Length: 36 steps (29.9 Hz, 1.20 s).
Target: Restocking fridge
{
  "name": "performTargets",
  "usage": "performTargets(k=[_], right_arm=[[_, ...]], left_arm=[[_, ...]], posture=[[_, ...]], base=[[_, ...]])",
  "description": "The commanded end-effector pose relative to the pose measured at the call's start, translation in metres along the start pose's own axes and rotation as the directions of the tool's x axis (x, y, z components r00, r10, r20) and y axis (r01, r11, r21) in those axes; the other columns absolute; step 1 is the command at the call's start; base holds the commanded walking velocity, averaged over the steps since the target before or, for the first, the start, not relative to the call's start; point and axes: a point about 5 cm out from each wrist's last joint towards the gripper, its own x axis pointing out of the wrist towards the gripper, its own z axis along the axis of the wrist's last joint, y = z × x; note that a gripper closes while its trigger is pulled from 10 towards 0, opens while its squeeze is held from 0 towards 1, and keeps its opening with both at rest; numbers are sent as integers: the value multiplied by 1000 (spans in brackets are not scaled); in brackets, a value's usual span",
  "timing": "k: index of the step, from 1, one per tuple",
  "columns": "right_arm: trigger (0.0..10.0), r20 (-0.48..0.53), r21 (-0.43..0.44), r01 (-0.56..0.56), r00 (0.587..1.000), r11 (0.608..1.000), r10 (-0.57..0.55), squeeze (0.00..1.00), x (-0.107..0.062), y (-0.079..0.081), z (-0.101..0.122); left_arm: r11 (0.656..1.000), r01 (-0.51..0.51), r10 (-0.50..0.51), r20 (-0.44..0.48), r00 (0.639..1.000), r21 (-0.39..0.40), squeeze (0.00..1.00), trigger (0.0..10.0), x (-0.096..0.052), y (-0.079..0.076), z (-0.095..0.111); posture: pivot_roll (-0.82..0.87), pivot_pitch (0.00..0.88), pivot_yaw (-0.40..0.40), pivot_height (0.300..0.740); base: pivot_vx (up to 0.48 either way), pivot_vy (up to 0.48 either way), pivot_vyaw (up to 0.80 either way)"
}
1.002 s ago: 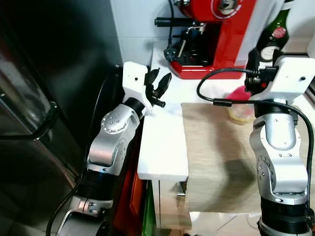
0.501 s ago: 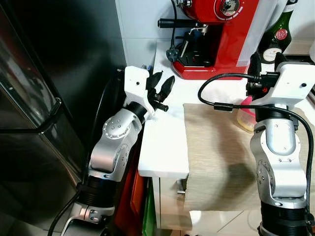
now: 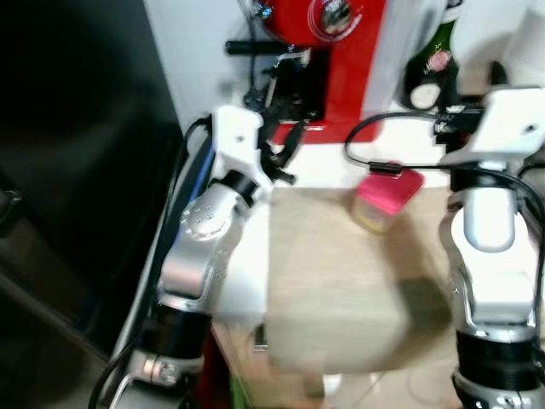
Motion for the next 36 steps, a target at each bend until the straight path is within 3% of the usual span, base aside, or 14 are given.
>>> performTargets(k=[1, 8, 21, 22, 25, 26, 27, 28, 36], right_arm=[[10000, 39, 5, -15, 999, 1000, 14, 1000, 0, 7, 7], [10000, -4, 3, 5, 1000, 1000, -5, 1000, -4, 7, -2], [10000, -32, 7, -13, 999, 1000, 13, 1000, -6, 11, -7], [10000, -34, 3, -19, 999, 1000, 19, 1000, -6, 12, -9], [10000, -42, 1, -26, 999, 1000, 27, 996, -6, 13, -10], [10000, -45, 1, -31, 999, 1000, 31, 0, -7, 13, -11], [10000, -46, 3, -36, 998, 999, 36, 0, -7, 14, -11], [10000, -46, 3, -36, 998, 999, 36, 0, -7, 14, -11], [10000, -64, 12, -46, 997, 999, 47, 0, -8, 15, -15]], left_arm=[[1000, -23, 23, 7, 1000, -11, 1000, 10000, -5, 8, 1], [1000, -10, 11, 13, 1000, -18, 1000, 10000, -6, 8, 2], [998, 44, -43, 22, 999, -45, 1000, 10000, -7, 0, 3], [999, 16, -16, 4, 1000, -30, 0, 10000, -7, 3, 1], [1000, -12, 11, -7, 1000, -14, 0, 10000, -6, 6, -1], [999, -32, 32, -11, 999, -16, 0, 10000, -6, 9, -2], [999, -37, 36, -11, 999, -23, 27, 10000, -6, 11, -2], [999, -37, 37, -6, 999, -28, 1000, 10000, -7, 11, -2], [999, -38, 38, -50, 998, -2, 1000, 10000, -8, 12, -7]], posture=[[-84, 0, 51, 740], [-84, 0, 54, 740], [-79, 0, 50, 740], [-79, 0, 49, 740], [-79, 0, 49, 740], [-81, 0, 49, 740], [-82, 0, 50, 740], [-82, 0, 50, 740], [-79, 0, 44, 740]], base=[[0, 0, 0], [0, 0, 0], [0, 0, -781], [0, 0, 0], [0, 0, 0], [0, 0, 0], [0, 0, 0], [0, 0, 0], [0, 0, 0]])
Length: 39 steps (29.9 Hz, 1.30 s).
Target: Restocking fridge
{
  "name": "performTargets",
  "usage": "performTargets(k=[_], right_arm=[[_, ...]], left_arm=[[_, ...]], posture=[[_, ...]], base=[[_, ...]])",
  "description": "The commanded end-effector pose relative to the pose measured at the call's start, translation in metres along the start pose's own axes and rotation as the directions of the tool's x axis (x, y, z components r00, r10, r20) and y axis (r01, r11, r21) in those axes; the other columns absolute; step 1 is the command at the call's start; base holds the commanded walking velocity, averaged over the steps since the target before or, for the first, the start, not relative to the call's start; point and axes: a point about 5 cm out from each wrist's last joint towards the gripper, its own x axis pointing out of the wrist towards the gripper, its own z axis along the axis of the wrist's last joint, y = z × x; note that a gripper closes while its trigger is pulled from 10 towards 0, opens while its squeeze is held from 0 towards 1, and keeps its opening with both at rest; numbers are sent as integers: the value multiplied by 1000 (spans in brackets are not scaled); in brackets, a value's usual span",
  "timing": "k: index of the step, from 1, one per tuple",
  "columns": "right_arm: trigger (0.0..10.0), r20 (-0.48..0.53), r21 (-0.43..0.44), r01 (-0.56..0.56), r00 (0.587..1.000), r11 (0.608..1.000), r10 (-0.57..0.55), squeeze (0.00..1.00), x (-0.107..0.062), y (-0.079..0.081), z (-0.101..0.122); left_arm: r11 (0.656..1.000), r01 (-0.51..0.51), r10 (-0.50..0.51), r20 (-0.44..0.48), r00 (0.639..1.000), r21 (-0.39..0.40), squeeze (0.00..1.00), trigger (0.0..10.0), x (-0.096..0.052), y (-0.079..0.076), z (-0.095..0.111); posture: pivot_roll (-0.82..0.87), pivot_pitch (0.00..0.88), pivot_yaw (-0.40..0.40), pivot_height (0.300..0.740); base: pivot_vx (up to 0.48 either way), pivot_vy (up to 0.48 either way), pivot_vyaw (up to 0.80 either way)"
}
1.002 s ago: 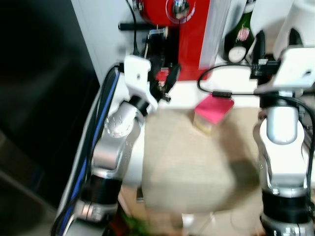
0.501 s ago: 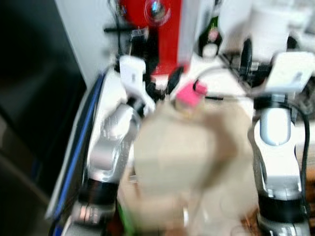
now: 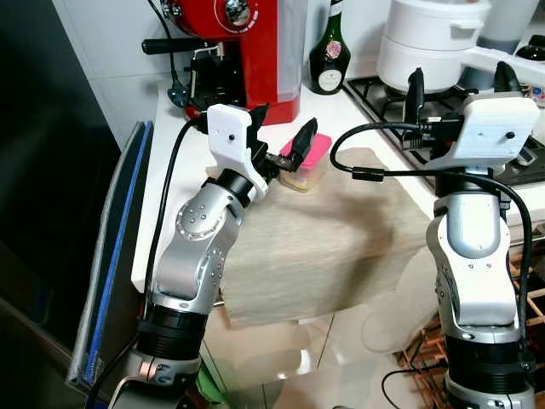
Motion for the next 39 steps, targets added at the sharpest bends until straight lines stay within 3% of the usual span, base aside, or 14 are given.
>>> performTargets(k=[1, 3, 4, 9, 13, 18, 23, 28, 32, 39], right_arm=[[10000, -17, 15, -8, 1000, 1000, 9, 0, -1, 0, -4], [10000, -15, 41, -17, 1000, 999, 18, 0, -3, -3, -3], [10000, -20, 53, -26, 999, 998, 27, 0, -5, -5, -4], [10000, -139, 99, -41, 989, 994, 54, 0, -30, -24, -23], [10000, -212, 136, -28, 976, 990, 56, 0, -45, -34, -33], [10000, -223, 202, -43, 971, 978, 89, 0, -49, -35, -32], [10000, -230, 267, -167, 945, 949, 231, 0, -59, -32, -25], [10000, -224, 288, -207, 935, 935, 276, 0, -62, -27, -22], [10000, -234, 298, -220, 927, 929, 294, 0, -65, -24, -21], [10000, -245, 305, -226, 920, 925, 305, 0, -64, -21, -23]], left_arm=[[999, -16, 17, -47, 999, 30, 1000, 10000, 2, 4, -5], [995, -67, 78, -168, 983, 70, 980, 10000, 2, 14, -22], [994, -89, 101, -208, 973, 67, 0, 10000, 1, 19, -28], [973, -230, 223, -268, 937, 6, 0, 10000, 1, 47, -41], [972, -234, 225, -250, 942, -8, 0, 10000, 5, 51, -36], [983, -182, 174, -223, 959, -18, 0, 10000, 11, 41, -32], [995, -50, 30, -208, 978, -90, 0, 10000, 15, 12, -32], [994, -13, -9, -194, 981, -112, 0, 10000, 16, 3, -31], [990, 74, -94, -169, 981, -123, 0, 10000, 17, -14, -15], [991, 81, -101, -201, 974, -102, 0, 10000, 13, -21, -21]], posture=[[-78, 0, 43, 740], [-76, 0, 38, 740], [-76, 0, 38, 740], [-92, 0, 38, 740], [-112, 0, 48, 740], [-130, 0, 57, 740], [-142, 0, 55, 740], [-149, 0, 58, 740], [-155, 0, 63, 740], [-145, 0, 54, 740]], base=[[0, 0, 0], [0, 0, 0], [0, 0, 0], [0, 0, 0], [0, 0, 0], [0, 0, 0], [0, 0, 0], [0, 0, 0], [0, 0, 0], [0, 0, 0]])
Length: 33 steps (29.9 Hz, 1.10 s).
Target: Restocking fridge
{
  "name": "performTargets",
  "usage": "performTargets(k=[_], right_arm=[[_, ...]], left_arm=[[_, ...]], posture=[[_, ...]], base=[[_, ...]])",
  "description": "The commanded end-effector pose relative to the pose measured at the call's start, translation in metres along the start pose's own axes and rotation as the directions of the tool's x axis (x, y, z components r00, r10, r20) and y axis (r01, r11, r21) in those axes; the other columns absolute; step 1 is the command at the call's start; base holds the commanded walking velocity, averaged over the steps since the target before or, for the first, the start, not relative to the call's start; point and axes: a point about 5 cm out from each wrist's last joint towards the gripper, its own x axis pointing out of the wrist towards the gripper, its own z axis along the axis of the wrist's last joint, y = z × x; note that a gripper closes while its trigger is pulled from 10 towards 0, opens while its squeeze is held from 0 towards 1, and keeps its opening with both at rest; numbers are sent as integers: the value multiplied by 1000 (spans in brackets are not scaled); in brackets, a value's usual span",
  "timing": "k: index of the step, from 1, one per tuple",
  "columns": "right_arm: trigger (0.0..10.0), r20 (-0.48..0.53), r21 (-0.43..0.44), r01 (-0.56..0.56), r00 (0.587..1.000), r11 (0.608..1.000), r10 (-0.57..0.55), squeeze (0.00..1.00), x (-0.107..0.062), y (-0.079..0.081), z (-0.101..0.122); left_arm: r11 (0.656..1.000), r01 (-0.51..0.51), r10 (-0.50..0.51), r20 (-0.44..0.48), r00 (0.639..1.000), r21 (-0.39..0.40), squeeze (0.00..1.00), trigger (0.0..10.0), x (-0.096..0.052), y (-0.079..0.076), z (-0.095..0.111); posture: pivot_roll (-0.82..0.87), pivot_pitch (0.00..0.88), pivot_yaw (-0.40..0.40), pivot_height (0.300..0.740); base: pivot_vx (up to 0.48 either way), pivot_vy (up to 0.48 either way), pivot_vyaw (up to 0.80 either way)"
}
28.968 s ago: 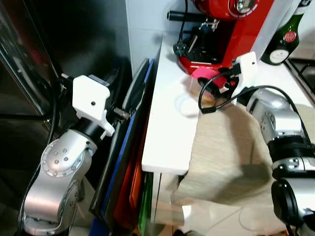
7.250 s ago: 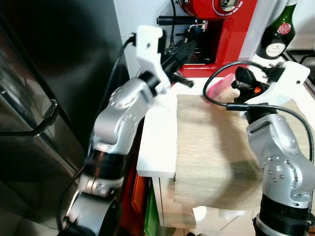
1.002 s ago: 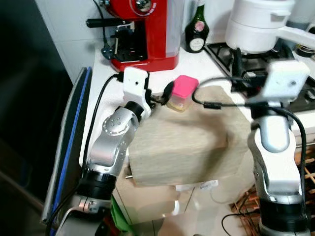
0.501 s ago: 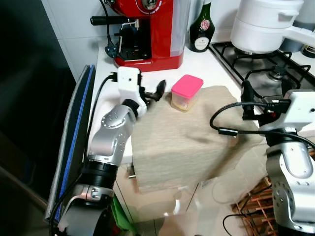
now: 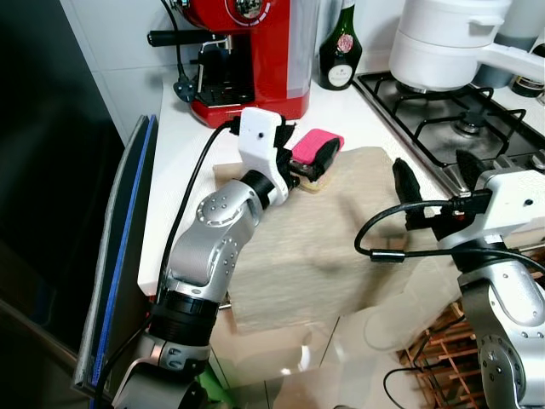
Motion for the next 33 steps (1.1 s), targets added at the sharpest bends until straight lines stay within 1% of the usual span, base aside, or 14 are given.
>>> performTargets(k=[1, 3, 5, 9, 14, 15, 16, 17, 24, 26, 33], right_arm=[[10000, 6, 4, -19, 1000, 1000, 19, 0, 3, 4, 3], [10000, 4, 4, -21, 1000, 1000, 21, 0, 3, 5, 2], [10000, 3, 4, -33, 999, 999, 33, 0, 5, 8, 1], [10000, 4, 3, -43, 999, 999, 43, 0, 6, 9, 2], [10000, -1, -2, -58, 998, 998, 58, 0, 7, 12, 0], [10000, -2, -2, -62, 998, 998, 62, 0, 7, 13, 0], [10000, -2, -2, -64, 998, 998, 64, 0, 8, 14, 0], [10000, -1, -3, -67, 998, 998, 67, 0, 8, 15, 0], [10000, -3, -6, -67, 998, 998, 67, 0, 8, 16, -1], [10000, -5, -8, -69, 998, 998, 69, 0, 8, 17, -2], [10000, -7, -10, -73, 997, 997, 73, 0, 9, 19, -3]], left_arm=[[1000, -5, 6, -16, 1000, 17, 0, 10000, 0, -1, -3], [1000, -2, 2, -20, 1000, 16, 0, 10000, -1, -3, -3], [1000, 22, -21, -37, 999, 17, 0, 10000, -1, -8, -3], [999, 33, -31, -51, 998, 24, 0, 10000, -1, -10, -6], [998, 33, -29, -82, 996, 44, 0, 10000, 4, -14, -13], [998, 22, -18, -85, 996, 51, 145, 10000, 5, -12, -14], [998, 3, 3, -84, 996, 64, 867, 10000, 6, -10, -13], [997, -19, 25, -77, 997, 78, 1000, 10000, 7, -7, -12], [994, -44, 49, -55, 997, 96, 1000, 10000, 9, -3, -6], [993, -45, 51, -48, 998, 108, 1000, 10000, 10, -3, -6], [994, -29, 34, -41, 999, 109, 1000, 10000, 13, -6, -5]], posture=[[-143, 0, 52, 740], [-142, 0, 51, 740], [-142, 0, 49, 740], [-143, 0, 48, 740], [-142, 0, 46, 740], [-142, 0, 46, 740], [-144, 0, 48, 740], [-145, 0, 49, 740], [-147, 0, 52, 740], [-147, 0, 52, 740], [-146, 0, 54, 740]], base=[[0, 0, 0], [0, 0, 0], [0, 0, 0], [0, 0, 0], [0, 0, 0], [0, 0, 0], [0, 0, 0], [0, 0, 0], [0, 0, 0], [0, 0, 0], [0, 0, 0]])
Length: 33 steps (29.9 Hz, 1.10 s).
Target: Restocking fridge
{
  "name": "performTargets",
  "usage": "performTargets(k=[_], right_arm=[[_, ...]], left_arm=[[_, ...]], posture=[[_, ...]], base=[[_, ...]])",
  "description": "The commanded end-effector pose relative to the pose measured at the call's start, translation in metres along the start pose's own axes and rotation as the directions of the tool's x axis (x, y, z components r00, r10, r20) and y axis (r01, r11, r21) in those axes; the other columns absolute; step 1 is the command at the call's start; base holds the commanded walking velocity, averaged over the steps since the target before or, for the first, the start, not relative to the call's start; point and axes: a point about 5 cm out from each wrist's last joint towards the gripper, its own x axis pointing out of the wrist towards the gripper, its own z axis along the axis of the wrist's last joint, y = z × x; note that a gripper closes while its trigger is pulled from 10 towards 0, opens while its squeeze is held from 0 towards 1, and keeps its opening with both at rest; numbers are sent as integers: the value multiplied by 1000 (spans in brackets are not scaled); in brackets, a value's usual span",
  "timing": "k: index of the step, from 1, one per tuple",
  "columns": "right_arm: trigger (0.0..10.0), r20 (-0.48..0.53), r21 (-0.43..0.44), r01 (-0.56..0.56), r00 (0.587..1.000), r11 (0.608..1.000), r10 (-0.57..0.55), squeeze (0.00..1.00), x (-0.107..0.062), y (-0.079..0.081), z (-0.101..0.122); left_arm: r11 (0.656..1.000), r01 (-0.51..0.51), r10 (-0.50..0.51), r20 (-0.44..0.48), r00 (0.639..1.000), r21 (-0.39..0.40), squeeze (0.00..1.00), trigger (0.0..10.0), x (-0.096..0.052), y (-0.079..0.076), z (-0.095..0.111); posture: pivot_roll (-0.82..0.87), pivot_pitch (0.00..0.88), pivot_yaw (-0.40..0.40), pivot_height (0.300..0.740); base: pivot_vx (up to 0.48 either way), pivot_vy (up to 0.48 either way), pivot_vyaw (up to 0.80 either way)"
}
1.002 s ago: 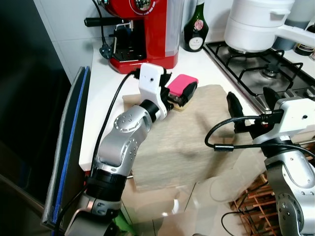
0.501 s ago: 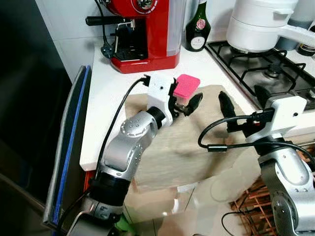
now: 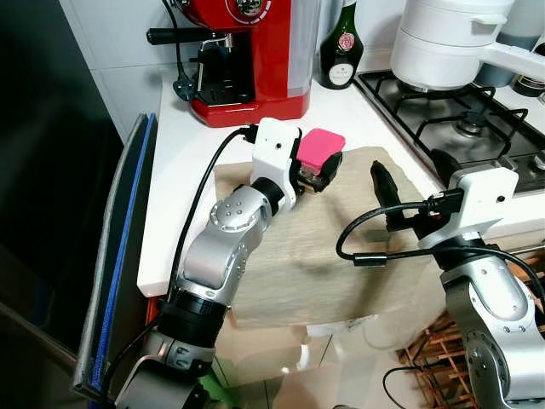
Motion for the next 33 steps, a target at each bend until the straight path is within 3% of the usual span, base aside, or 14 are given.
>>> performTargets(k=[1, 5, 19, 20, 33], right_arm=[[10000, 1, 2, -4, 1000, 1000, 4, 0, 3, 2, -1], [10000, 2, 3, -4, 1000, 1000, 4, 0, 3, 3, -1], [10000, 0, 0, -5, 1000, 1000, 5, 0, 3, 5, -2], [10000, 0, 0, -5, 1000, 1000, 5, 0, 2, 5, -2], [10000, -7, 0, -12, 1000, 1000, 12, 0, 2, 6, -3]], left_arm=[[999, 37, -37, 14, 999, 16, 1000, 10000, 4, -5, 6], [995, 100, -100, -5, 995, 27, 1000, 10000, 7, -13, 3], [998, 55, -55, -7, 998, 28, 1000, 10000, 13, -8, 4], [998, 45, -45, -6, 999, 31, 0, 10000, 13, -6, 4], [999, 31, -31, -10, 999, 16, 0, 10000, 14, -5, 3]], posture=[[-146, 0, 54, 740], [-144, 0, 57, 740], [-148, 0, 61, 740], [-150, 0, 60, 740], [-147, 0, 56, 740]], base=[[0, 0, 0], [0, 0, 0], [0, 0, 0], [0, 0, 0], [0, 0, 0]])
